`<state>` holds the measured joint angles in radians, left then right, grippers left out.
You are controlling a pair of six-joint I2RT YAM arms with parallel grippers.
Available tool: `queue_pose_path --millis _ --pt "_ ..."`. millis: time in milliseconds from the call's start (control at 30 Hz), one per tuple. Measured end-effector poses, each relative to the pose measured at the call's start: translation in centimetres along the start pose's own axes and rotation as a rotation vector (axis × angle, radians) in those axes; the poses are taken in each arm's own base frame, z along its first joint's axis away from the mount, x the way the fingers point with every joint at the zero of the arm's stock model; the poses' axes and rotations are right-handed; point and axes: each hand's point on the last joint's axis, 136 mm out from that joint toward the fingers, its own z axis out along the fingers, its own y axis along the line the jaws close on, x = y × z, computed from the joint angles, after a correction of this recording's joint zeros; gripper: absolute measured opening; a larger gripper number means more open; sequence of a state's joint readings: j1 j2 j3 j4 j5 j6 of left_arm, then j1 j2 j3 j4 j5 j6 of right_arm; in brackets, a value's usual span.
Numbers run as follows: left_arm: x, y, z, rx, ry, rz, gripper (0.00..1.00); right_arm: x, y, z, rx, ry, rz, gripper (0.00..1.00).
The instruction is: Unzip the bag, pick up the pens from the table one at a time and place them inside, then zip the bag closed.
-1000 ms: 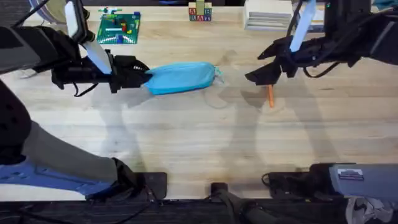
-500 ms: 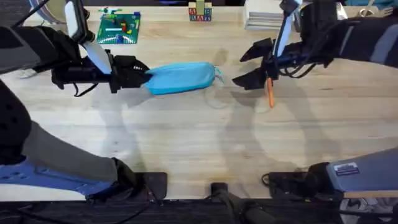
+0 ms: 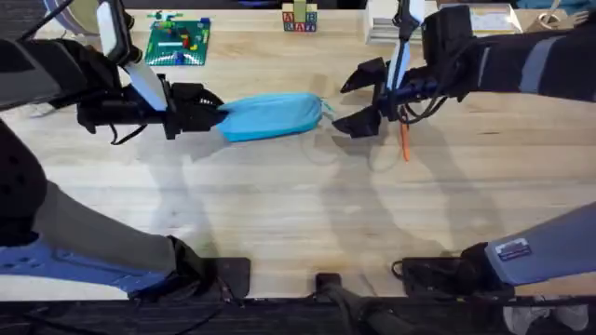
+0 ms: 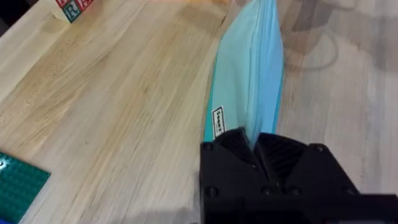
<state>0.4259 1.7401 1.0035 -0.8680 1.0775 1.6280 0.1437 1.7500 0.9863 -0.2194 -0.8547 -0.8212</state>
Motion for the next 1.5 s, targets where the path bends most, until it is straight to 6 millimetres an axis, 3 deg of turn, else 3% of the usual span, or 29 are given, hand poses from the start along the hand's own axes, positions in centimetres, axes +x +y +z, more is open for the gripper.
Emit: queue_pose_path --millis 133,200,433,1500 --pt "0.0 0.0 0.0 0.0 0.0 0.0 0.042 -0.6 0.2 0.8 -0.01 -0.015 -0.039 0.995" --pt "0.0 0.0 0.0 0.0 0.0 0.0 0.042 -0.2 0.5 2.9 -0.041 -0.017 -0.07 0.949" --pt "0.0 0.0 0.0 0.0 0.0 0.0 0.042 0.8 0.6 3.9 -0.078 -0.02 -0.041 0.921" --pt "0.0 0.0 0.0 0.0 0.0 0.0 0.042 0.0 0.8 4.3 -0.085 -0.048 -0.08 0.782"
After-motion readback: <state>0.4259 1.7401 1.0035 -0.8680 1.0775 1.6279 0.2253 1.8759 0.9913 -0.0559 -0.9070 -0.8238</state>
